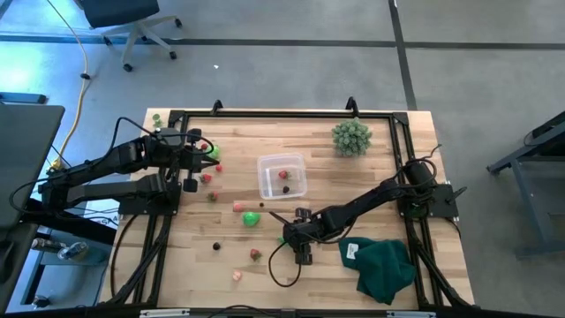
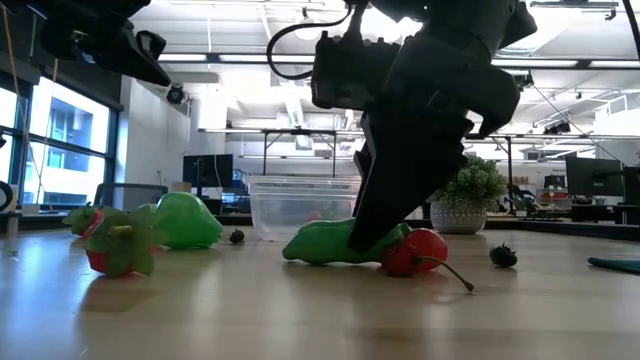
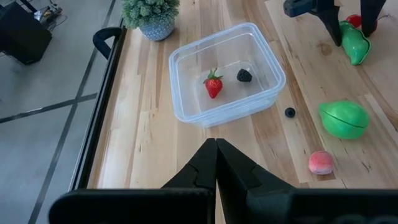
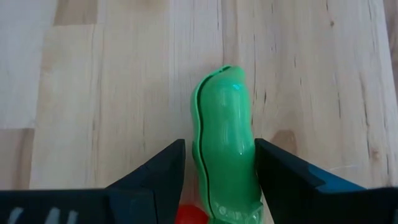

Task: Pick and placing Produce into tupperware
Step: Put the green pea pod into the transparent bin

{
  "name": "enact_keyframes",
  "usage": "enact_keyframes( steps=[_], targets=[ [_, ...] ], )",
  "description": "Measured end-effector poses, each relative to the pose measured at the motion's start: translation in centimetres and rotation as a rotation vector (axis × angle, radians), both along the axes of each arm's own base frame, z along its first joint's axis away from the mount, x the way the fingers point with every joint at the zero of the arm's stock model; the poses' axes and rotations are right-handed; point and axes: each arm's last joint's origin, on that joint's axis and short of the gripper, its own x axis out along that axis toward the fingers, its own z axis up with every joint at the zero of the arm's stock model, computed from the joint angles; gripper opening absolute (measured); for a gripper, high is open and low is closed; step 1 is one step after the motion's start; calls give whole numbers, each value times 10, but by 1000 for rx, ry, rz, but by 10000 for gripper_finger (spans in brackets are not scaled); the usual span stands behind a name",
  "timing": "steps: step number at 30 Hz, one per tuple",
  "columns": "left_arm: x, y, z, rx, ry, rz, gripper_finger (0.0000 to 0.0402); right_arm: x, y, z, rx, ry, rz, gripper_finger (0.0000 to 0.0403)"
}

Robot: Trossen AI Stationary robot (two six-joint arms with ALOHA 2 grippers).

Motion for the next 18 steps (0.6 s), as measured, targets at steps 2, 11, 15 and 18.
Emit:
enact_keyframes(
  steps=[2,11,15,18],
  targets=[
    [0,0,0,0,0,0,1,0,0,0,-1,0,1,193],
    [0,0,0,0,0,0,1,0,-1,0,-20,-5,-3,240],
    [0,0,0,0,0,0,1,-1,-1,-1,-23,2,-4,240],
    [0,0,0,0,0,0,1,-1,-1,-1,-28,12,-4,241]
  ],
)
